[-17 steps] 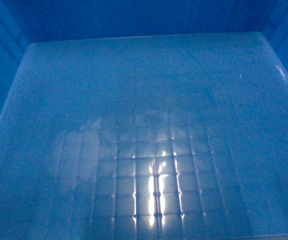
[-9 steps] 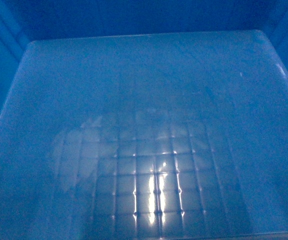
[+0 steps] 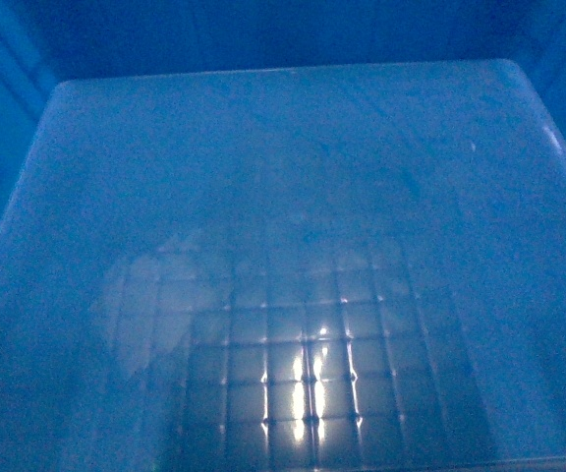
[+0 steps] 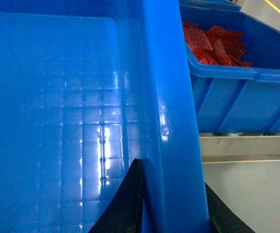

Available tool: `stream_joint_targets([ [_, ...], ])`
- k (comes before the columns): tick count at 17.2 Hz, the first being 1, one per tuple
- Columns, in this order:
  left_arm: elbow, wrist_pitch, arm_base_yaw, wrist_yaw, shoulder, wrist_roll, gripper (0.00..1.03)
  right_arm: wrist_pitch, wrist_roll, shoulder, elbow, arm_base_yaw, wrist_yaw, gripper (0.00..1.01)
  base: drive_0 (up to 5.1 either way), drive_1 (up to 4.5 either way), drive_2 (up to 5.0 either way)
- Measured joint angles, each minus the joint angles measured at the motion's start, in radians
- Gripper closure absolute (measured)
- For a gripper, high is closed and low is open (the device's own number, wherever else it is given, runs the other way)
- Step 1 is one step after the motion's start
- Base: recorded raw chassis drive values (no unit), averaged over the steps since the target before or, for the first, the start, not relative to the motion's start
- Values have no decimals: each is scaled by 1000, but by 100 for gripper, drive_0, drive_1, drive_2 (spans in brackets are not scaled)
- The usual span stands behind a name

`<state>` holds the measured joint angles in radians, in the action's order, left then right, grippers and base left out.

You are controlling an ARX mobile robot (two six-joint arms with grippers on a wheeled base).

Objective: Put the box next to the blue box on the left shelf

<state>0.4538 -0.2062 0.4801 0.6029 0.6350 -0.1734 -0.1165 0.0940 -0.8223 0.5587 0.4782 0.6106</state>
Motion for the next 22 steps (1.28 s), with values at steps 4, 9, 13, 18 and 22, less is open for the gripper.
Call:
stream_joint_targets([
  [4, 0, 5, 0, 0, 0, 0, 91, 5, 0, 0, 0, 0, 0, 85, 11, 429, -407],
  [9, 0, 6, 1, 0, 1, 0, 91, 5, -1, 0, 0, 0, 0, 85, 4, 423, -414],
  [13, 0, 6, 1, 0, 0, 0, 91, 5, -2, 1, 0, 0, 1, 85, 1, 419, -417],
  [18, 0, 10, 1, 0, 5, 1, 91, 8, -1, -5, 0, 0, 0, 85, -3, 248, -254],
  [22, 0, 5, 1, 0, 4, 0, 91, 5, -1, -5, 0, 0, 0, 85, 0, 0, 0],
])
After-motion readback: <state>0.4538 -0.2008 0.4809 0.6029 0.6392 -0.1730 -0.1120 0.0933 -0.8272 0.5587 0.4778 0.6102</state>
